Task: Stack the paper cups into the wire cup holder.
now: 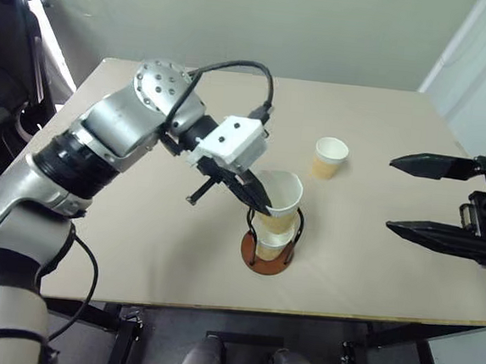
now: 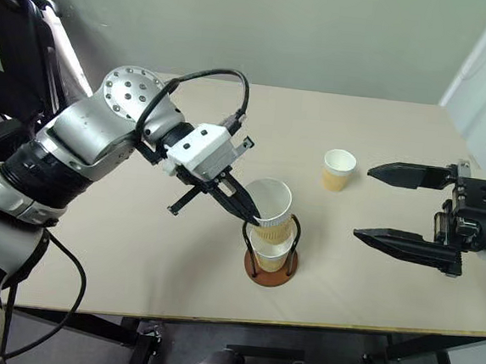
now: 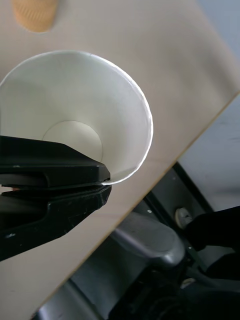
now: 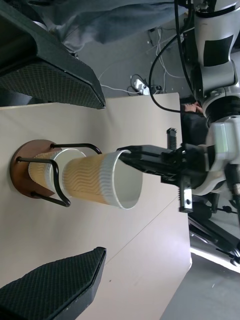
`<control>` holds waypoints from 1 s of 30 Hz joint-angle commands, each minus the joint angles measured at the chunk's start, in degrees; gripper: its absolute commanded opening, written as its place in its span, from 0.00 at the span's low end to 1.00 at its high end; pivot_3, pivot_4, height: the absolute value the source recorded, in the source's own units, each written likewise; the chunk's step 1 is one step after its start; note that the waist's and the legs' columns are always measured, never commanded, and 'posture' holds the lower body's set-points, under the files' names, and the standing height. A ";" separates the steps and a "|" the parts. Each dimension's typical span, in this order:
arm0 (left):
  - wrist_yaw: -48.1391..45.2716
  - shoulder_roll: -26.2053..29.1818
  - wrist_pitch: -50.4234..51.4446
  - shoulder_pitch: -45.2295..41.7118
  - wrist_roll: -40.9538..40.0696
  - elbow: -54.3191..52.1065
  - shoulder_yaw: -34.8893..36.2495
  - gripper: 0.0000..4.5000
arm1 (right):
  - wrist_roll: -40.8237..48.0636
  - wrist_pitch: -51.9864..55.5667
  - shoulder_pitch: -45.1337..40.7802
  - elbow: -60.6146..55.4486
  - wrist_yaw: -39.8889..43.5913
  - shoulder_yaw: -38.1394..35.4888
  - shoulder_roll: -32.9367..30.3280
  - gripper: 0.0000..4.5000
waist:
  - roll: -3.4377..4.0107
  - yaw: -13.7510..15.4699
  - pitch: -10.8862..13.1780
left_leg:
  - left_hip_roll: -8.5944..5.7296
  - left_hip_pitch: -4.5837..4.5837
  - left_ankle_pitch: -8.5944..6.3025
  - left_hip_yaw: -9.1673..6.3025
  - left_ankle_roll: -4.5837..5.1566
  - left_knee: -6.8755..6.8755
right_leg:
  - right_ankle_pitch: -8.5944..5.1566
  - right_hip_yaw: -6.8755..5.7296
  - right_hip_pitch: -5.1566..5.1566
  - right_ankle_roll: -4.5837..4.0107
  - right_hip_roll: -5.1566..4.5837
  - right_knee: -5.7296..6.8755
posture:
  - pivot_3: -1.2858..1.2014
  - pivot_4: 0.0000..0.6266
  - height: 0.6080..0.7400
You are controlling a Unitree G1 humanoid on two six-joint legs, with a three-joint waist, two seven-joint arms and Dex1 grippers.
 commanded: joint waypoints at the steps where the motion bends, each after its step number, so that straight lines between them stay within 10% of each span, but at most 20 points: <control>1: -2.23 -0.46 -3.65 -2.03 1.67 1.75 -0.86 0.01 | 1.76 -0.25 0.13 -1.30 -1.27 -2.79 -1.53 1.00 | 0.00 0.02 0.00 | 0.00 -0.04 -0.01 0.00 0.02 0.06 | 0.01 0.00 -0.01 0.02 0.00 0.00 | 0.52 0.24 1.00; 11: -2.23 -0.73 -0.85 -0.63 2.11 -2.25 -0.69 0.01 | 2.79 -0.79 2.48 -1.97 -1.73 -4.38 -2.25 1.00 | 0.01 0.06 0.00 | -0.04 -0.42 -0.29 0.00 0.35 0.75 | 0.10 -0.01 -0.06 0.26 -0.03 -0.04 | 0.52 0.24 1.00; 25: -1.41 -5.42 -0.10 -0.45 10.40 4.21 5.51 1.00 | -3.07 -5.24 0.42 1.31 -0.24 3.09 -2.40 1.00 | 0.01 0.13 0.00 | -0.05 -0.48 -0.30 0.00 0.37 0.86 | 0.14 -0.01 -0.08 0.32 -0.04 -0.03 | 0.52 0.24 1.00; 30: 2.73 -4.54 4.80 1.21 13.18 9.04 15.00 1.00 | -25.00 -14.34 -15.50 18.93 0.87 24.96 -0.51 1.00 | 0.05 -0.86 0.00 | -0.05 -0.49 -0.31 0.01 0.44 1.01 | 0.37 0.00 -0.13 0.44 -0.05 -0.02 | 0.52 0.24 1.00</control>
